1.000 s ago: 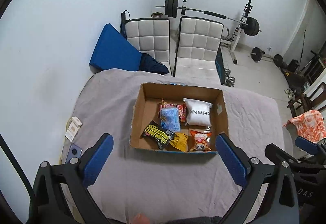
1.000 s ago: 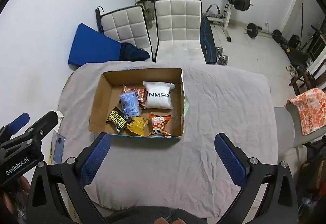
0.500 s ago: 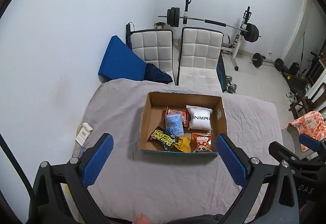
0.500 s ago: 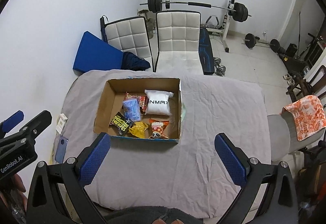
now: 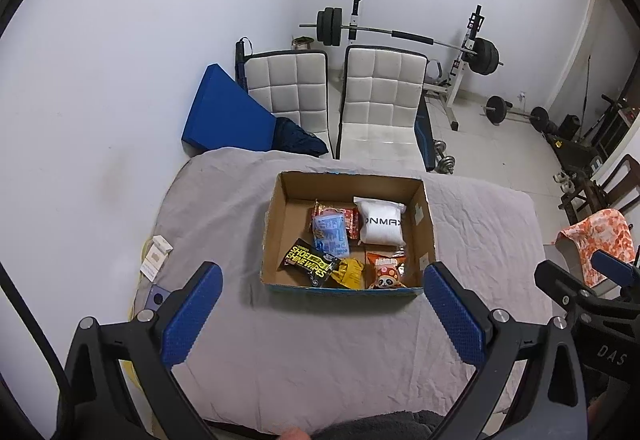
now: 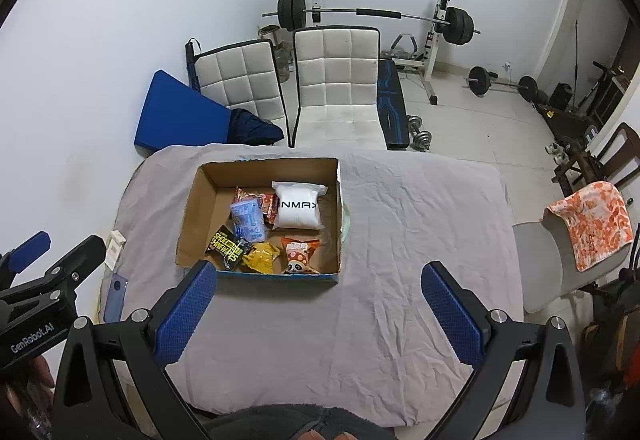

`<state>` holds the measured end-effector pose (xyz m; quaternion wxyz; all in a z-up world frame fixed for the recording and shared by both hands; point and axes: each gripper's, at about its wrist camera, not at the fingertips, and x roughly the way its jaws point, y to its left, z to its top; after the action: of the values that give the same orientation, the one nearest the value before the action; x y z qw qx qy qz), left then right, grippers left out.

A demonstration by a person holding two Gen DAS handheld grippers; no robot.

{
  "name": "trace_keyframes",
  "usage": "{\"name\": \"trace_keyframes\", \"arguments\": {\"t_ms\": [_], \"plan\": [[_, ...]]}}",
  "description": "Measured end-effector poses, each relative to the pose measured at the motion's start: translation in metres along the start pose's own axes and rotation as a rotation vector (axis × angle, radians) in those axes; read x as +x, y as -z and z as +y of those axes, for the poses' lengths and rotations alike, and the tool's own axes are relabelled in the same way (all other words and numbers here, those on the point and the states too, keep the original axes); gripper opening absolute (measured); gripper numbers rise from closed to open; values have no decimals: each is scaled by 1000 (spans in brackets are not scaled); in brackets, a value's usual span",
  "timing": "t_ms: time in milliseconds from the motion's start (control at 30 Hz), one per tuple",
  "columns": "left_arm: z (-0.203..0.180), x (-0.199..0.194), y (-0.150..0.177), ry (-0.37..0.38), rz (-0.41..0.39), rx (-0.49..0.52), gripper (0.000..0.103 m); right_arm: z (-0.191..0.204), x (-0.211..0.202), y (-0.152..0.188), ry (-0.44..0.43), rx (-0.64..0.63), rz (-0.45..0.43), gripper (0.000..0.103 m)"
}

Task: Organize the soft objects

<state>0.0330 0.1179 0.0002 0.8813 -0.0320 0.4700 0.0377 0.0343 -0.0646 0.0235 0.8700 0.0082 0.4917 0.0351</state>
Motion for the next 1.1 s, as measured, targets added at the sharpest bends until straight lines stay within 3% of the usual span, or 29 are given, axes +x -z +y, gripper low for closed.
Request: {"name": "trace_keyframes", "arguments": {"t_ms": [1100], "plan": [[-1, -1, -3, -10, -3, 0, 103, -2, 0, 2, 13, 0, -11, 103]]}}
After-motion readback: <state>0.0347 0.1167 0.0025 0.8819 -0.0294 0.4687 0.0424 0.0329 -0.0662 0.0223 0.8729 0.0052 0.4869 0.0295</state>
